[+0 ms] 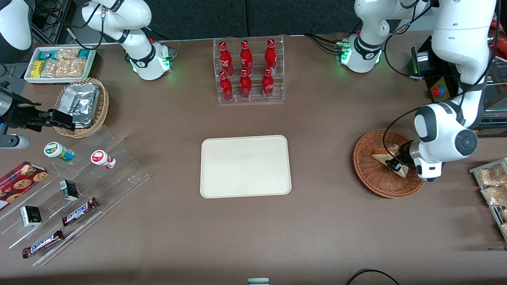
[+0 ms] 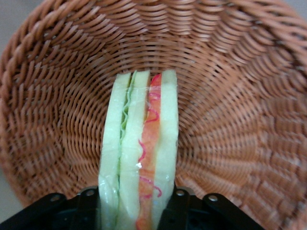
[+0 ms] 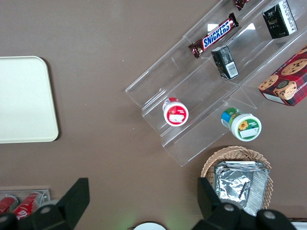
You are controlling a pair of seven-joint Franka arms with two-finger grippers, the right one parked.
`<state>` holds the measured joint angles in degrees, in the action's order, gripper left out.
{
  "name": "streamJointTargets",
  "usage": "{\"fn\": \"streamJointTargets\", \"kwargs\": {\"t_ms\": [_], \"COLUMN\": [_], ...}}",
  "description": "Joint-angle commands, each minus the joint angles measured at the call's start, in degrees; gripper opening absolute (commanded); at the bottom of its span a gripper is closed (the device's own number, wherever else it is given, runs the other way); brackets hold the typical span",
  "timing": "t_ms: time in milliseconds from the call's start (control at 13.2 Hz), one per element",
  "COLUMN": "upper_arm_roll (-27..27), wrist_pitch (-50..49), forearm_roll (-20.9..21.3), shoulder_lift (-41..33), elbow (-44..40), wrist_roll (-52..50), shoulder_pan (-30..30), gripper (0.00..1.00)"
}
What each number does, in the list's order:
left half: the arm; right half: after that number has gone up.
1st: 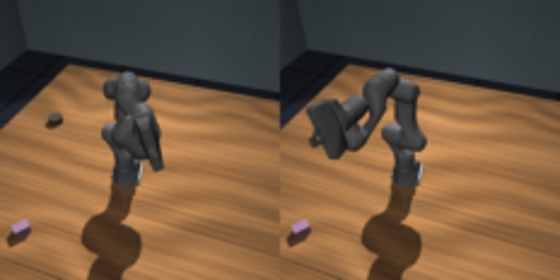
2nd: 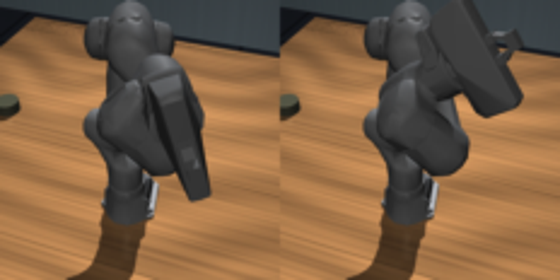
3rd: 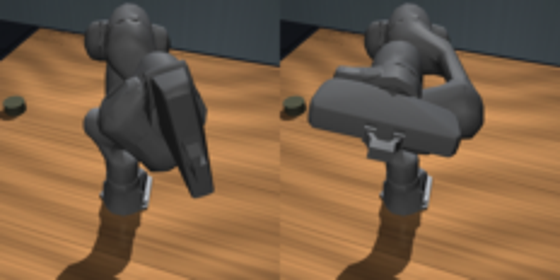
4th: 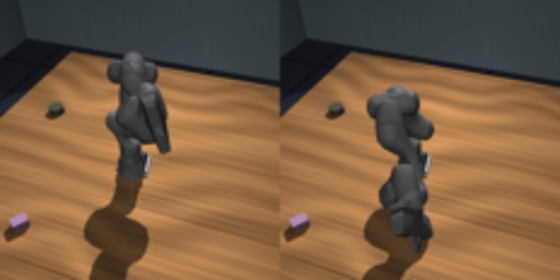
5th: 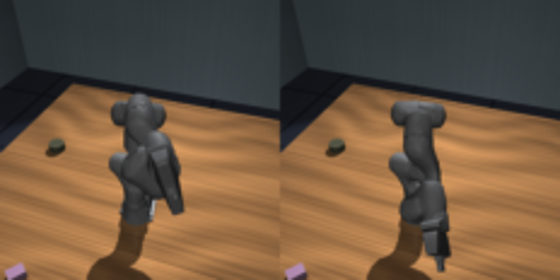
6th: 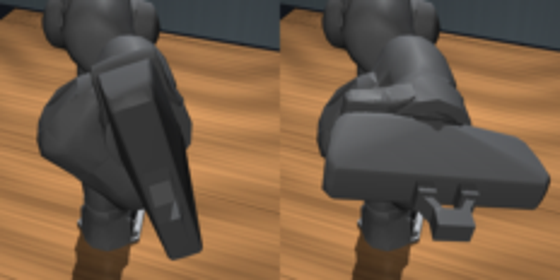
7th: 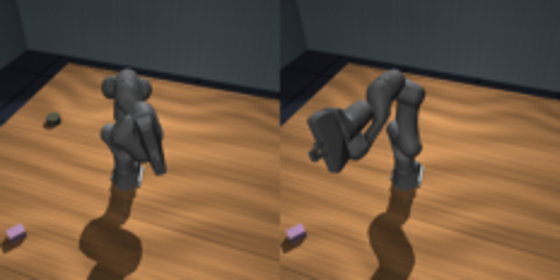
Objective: Place sandwich from basket to tray
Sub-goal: 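Lower the open left gripper and close it on the wrapped sandwich, then lift the sandwich with the left gripper and carry it over the tray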
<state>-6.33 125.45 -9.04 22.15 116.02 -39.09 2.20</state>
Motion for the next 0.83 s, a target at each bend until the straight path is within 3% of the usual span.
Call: {"fn": "streamJointTargets", "kwargs": {"t_ms": [0, 377, 755], "upper_arm_roll": [0.2, 1.0, 1.0], "wrist_pitch": [-11.2, -22.9, -23.6], "forearm_roll": [-0.4, 0.1, -0.8], "shoulder_lift": [-1.9, -4.0, -1.1], "elbow": [-7.8, -18.8, -27.0], "wrist_roll": [-0.9, -8.3, -10.7], "shoulder_pan": [0.7, 11.0, 24.7], "gripper": [0.00, 0.00, 0.00]}}
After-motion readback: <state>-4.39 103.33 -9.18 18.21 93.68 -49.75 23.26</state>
